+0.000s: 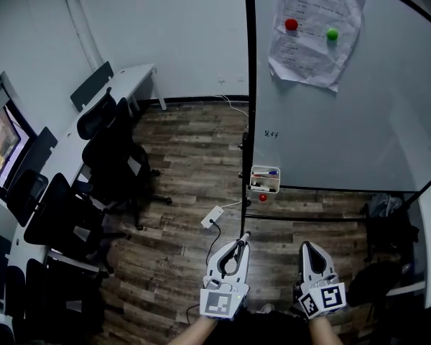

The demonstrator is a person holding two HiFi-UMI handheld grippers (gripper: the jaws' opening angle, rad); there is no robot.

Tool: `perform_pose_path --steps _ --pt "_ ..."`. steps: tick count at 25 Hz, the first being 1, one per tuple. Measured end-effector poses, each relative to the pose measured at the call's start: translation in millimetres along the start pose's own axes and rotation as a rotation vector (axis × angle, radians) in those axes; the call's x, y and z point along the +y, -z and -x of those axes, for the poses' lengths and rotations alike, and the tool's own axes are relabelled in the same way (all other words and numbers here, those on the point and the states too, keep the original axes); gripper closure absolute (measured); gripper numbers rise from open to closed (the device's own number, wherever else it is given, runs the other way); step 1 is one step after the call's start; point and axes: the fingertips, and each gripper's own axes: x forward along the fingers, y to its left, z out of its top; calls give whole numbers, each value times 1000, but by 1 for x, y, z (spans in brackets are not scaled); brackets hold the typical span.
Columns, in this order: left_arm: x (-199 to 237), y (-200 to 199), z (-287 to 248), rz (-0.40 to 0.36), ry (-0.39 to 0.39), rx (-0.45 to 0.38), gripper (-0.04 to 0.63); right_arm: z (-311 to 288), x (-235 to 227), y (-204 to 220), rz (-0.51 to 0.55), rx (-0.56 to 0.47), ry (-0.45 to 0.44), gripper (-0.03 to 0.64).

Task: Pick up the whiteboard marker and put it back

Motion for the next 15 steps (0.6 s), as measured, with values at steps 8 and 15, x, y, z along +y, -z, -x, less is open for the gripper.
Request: perform_pose_path --steps 8,15 --pt "-28 -7 16 14 -19 9 523 23 -4 -1 -5 6 -38 604" --pt "-48 -3 25 16 -19 23 522 48 -6 5 1 23 -57 604"
